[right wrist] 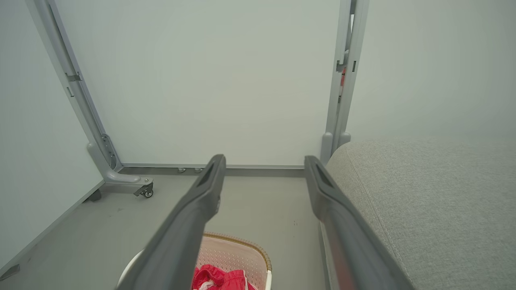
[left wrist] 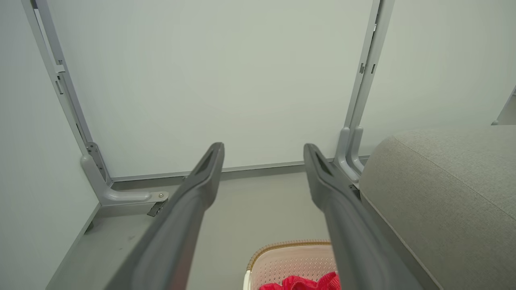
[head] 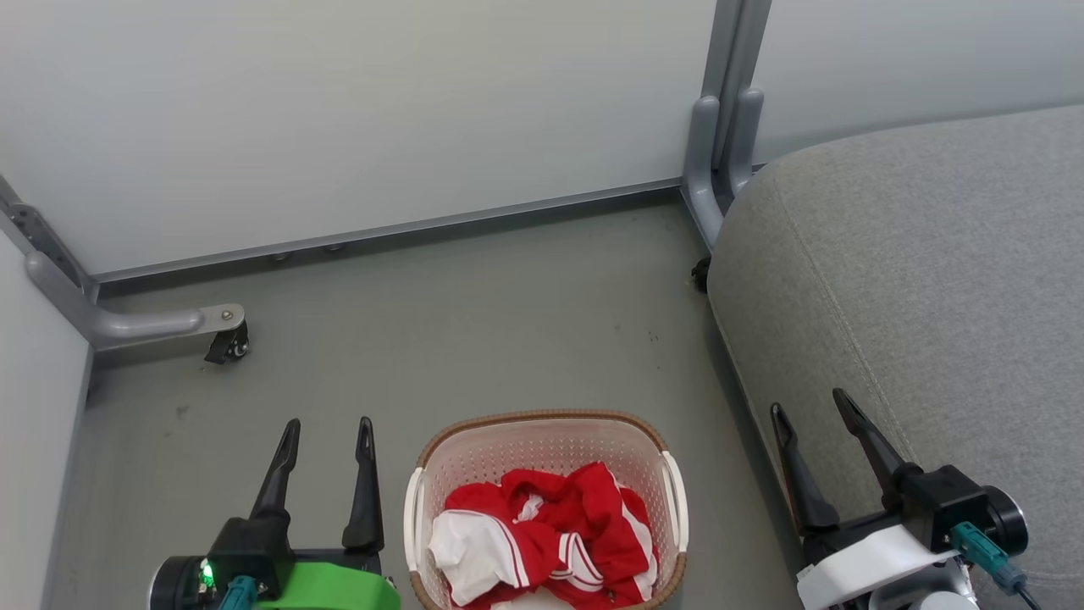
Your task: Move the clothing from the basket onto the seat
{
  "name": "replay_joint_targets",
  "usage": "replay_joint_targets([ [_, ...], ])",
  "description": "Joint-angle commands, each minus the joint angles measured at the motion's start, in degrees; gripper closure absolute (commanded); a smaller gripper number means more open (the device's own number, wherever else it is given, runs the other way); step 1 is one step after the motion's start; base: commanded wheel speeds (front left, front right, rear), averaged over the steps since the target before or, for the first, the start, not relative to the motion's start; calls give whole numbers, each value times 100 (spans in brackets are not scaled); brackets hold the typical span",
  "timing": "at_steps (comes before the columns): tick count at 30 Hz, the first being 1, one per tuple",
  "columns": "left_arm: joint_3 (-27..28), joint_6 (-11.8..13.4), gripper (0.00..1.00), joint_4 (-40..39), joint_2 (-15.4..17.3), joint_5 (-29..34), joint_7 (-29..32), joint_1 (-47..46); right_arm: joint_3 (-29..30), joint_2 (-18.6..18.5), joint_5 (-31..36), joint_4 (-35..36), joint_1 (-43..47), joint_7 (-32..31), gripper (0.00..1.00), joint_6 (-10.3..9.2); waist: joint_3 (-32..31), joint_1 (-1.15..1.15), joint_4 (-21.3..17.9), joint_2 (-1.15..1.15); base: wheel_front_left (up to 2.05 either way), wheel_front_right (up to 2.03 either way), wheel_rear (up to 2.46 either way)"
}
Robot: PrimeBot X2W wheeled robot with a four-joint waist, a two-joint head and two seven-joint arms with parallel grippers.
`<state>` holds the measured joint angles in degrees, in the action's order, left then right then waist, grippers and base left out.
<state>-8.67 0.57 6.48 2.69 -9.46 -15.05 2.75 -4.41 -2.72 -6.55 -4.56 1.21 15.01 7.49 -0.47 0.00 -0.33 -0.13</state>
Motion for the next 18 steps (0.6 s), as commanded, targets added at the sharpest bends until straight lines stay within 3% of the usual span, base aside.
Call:
replay_joint_targets([
  [1, 6, 21, 0, 26, 36, -4, -19, 62, -2, -30, 37, 13, 59, 26, 0, 0, 10, 0, -5, 13, 0, 0, 0],
  [9, -98, -42, 0, 177, 35, 26, -14, -80, 27, -30, 89, 51, -11, 26, 0, 0, 320, 0, -51, 13, 0, 0, 0],
  [18, -462, -369, 0, 618, 35, 306, -14, -1011, 55, -28, 290, 258, -659, 19, 0, 0, 1766, 0, -11, 13, 0, 0, 0],
])
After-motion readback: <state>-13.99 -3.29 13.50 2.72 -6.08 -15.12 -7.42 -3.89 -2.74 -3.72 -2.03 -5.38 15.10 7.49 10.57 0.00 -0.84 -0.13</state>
